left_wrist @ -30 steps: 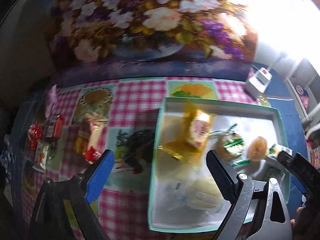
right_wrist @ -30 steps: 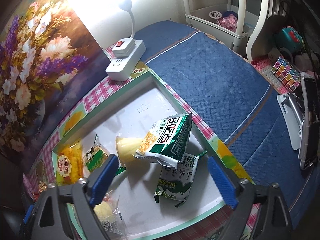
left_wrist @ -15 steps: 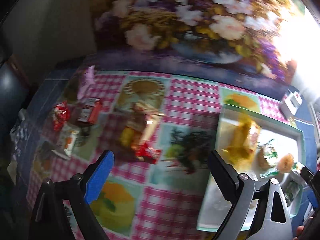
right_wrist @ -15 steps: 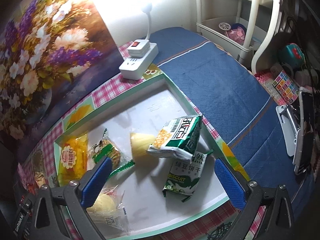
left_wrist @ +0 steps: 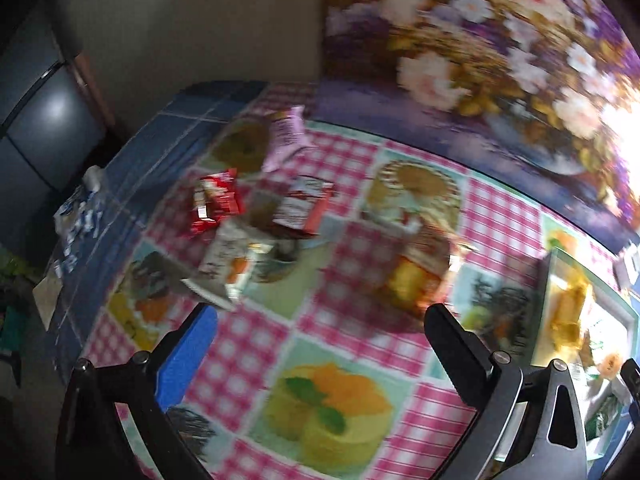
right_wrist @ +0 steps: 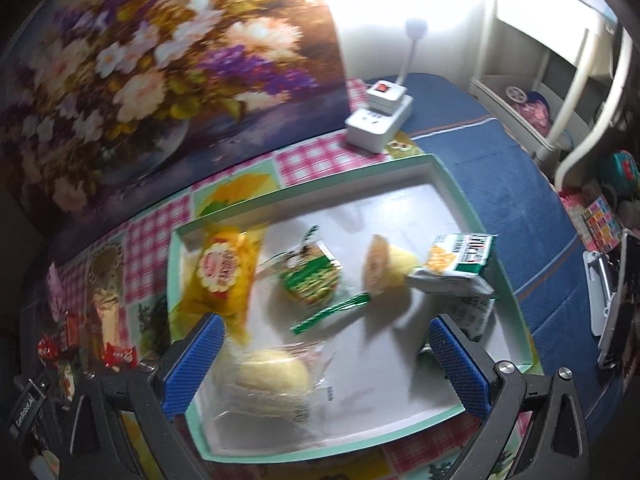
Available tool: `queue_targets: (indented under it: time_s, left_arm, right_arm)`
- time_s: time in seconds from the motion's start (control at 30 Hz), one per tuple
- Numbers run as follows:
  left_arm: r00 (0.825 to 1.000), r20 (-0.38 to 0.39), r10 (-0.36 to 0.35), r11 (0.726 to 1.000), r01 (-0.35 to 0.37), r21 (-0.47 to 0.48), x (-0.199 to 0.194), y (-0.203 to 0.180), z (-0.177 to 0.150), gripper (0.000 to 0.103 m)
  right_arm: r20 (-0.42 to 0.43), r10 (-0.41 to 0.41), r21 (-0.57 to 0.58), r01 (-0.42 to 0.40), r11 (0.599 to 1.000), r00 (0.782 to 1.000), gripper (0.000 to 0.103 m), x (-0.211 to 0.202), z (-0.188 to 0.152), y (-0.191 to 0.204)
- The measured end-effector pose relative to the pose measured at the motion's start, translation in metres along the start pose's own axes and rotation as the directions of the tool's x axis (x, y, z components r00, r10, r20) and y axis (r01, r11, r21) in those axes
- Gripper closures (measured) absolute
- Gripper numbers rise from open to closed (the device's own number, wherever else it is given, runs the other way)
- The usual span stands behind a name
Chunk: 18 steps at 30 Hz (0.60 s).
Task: Organize snacks
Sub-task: 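Move both tools back from the tray toward the snack pile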
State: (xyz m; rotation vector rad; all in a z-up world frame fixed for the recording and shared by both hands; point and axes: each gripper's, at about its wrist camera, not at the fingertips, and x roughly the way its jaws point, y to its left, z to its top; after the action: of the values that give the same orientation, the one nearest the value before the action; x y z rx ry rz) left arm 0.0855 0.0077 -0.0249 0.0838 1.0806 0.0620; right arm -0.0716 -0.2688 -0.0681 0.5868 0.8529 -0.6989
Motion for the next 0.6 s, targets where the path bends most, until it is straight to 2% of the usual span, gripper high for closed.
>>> queue_targets:
  time_s: [0.27, 0.6]
  left_arm:
    - [0.997, -0.009, 0.073, 0.995, -0.074, -0.071, 0.005, 0.049, 0.000, 0.000]
    - [0.995, -0.022, 0.096, 0.990, -0.098, -0.102, 0.009, 0.078, -0.002, 0.000]
  right_arm:
    - [-0.012, 0.065, -0.125, -0.066, 0.990, 0.998, 0.000, -0.005, -0.018, 0.056]
    - [-0.040, 0.135, -0.283, -0.141, 0.949, 0.990, 0.000, -0.010, -0.051, 0.122]
